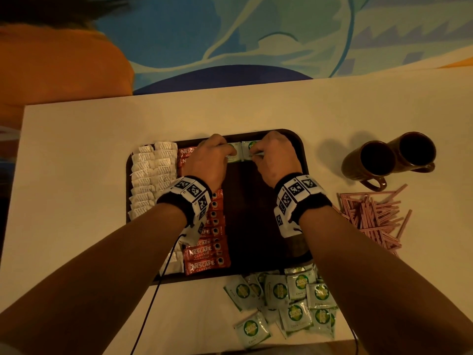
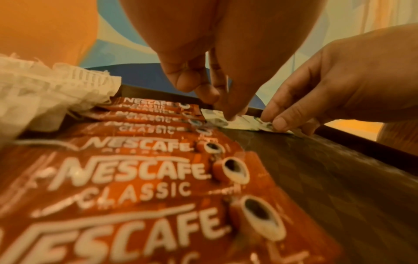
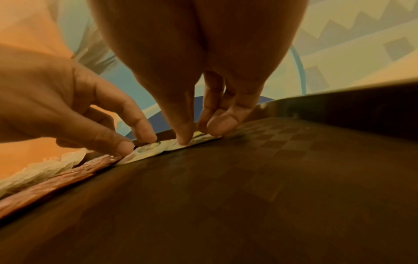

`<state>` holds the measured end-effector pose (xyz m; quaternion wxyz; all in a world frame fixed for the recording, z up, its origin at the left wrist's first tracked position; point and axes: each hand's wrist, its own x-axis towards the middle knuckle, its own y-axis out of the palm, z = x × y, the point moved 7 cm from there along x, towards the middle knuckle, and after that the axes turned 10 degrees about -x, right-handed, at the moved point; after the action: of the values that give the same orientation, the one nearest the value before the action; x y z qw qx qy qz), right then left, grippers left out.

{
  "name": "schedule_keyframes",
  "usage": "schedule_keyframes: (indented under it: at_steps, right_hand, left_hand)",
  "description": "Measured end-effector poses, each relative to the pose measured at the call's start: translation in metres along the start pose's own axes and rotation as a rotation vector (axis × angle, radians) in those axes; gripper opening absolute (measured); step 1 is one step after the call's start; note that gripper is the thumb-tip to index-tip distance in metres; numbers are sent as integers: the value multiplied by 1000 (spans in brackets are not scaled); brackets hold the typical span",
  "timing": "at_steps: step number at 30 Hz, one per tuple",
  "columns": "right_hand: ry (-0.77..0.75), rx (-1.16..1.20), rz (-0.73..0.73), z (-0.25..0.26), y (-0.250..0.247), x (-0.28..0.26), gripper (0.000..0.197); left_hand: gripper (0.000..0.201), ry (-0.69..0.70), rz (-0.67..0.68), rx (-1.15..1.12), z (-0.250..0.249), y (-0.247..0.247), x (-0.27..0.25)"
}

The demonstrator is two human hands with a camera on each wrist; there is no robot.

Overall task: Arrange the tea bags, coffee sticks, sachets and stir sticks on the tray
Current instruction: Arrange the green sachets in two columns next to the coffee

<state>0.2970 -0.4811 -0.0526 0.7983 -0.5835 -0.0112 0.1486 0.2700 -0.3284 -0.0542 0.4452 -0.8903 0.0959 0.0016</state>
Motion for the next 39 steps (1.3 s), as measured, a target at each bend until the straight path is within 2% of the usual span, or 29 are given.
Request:
schedule_keyframes:
  at_steps: [4,9,13,16,21,30,36,39]
  right_hand:
    - [-5,60,-43,-4,-3,-2,21]
    - [27,193,-122,-14,-18,-22,25]
    - [82,230,-85,-19,-27,-52,27]
    - [123,264,-64,-19,-33,-83,26]
    - [103,253,12,-3,-34,-139,21]
    - [-18,101,383,46,7,-241,18]
    - [-49,-59,589,60,49,-292,32]
    - [-48,-75,606,62,64,-306,42]
  left_hand:
    - [28,6,-84,-71,-4,-17,-5]
    - [27,-75,-226,-115,10,-58,-28]
    - [24,-165,-241,-84,31,-78,-58]
    - [23,-172,-229,-136,34,-83,-82]
    - [19,-129,-89,-231,17,-68,-125]
    - [17,35,221,-250,-26,-17,-187]
    - [24,114,479,-143,-43,27,-219]
    - [39,176,574,-8,-52,46,-230]
